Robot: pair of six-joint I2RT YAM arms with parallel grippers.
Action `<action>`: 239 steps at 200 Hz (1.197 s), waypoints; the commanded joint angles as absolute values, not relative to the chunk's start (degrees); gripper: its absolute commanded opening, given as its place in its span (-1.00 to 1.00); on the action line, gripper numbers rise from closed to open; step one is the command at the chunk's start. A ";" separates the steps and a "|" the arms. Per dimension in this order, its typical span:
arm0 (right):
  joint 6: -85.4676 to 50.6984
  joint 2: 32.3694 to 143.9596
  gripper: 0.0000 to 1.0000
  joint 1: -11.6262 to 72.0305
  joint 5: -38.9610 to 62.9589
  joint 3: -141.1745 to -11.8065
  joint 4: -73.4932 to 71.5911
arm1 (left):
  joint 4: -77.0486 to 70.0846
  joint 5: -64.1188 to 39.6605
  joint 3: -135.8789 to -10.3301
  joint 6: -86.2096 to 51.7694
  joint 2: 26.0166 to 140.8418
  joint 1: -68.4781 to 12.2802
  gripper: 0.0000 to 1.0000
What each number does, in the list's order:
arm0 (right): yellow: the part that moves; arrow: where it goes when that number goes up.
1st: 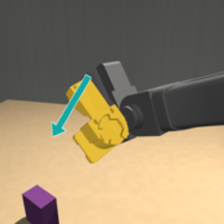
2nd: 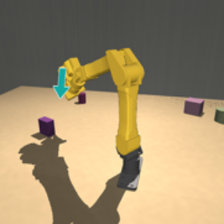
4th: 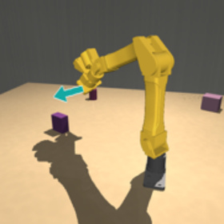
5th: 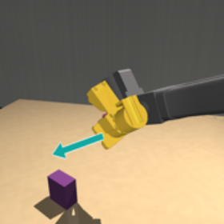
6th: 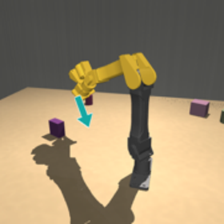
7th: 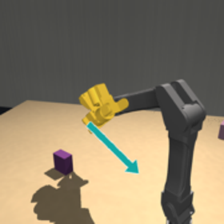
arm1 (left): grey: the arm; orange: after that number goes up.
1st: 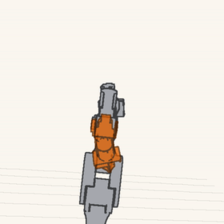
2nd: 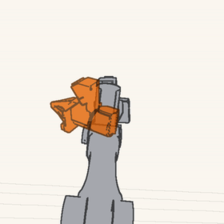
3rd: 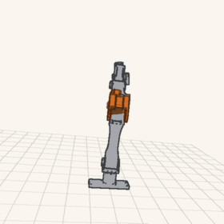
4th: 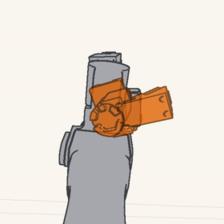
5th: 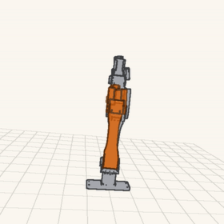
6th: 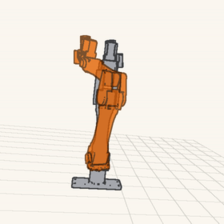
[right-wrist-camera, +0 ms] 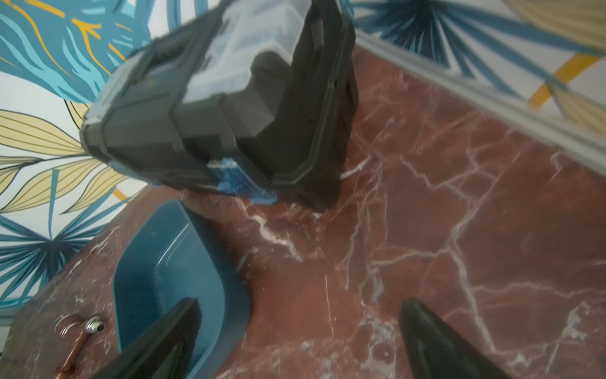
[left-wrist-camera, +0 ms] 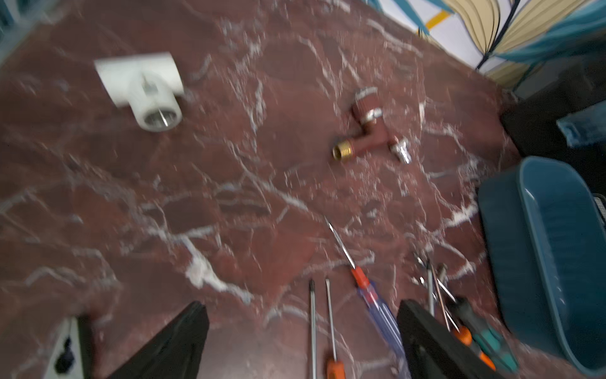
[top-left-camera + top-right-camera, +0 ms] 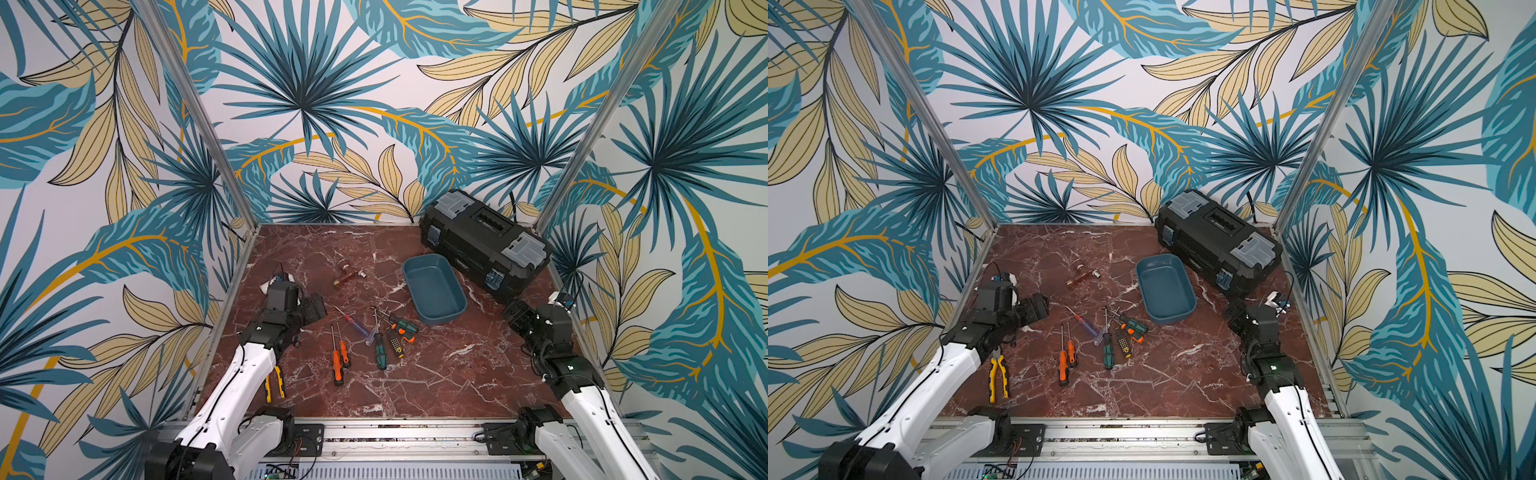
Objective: Put the screwdriver on the desktop into the storage box
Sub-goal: Pick up the screwdriver from the center of the board.
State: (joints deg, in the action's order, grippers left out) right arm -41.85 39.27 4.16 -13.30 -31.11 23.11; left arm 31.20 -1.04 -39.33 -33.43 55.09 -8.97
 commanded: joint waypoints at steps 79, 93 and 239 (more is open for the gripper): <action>-42.02 42.89 0.99 4.13 -9.41 -34.70 35.06 | 49.30 -7.93 -31.99 -47.93 52.45 -27.98 0.41; -41.36 42.38 0.99 4.18 -10.18 -34.89 35.42 | 49.13 -6.16 -32.17 -48.40 54.85 -30.16 0.33; -41.54 35.78 0.99 4.14 -13.90 -34.37 40.72 | 41.73 2.41 -32.96 -48.49 70.34 -33.40 -0.39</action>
State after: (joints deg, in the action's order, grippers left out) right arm -42.37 36.77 4.16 -12.21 -34.26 38.28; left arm 41.82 -0.99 -33.26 -48.36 70.30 -33.26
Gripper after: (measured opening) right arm 0.994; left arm 0.337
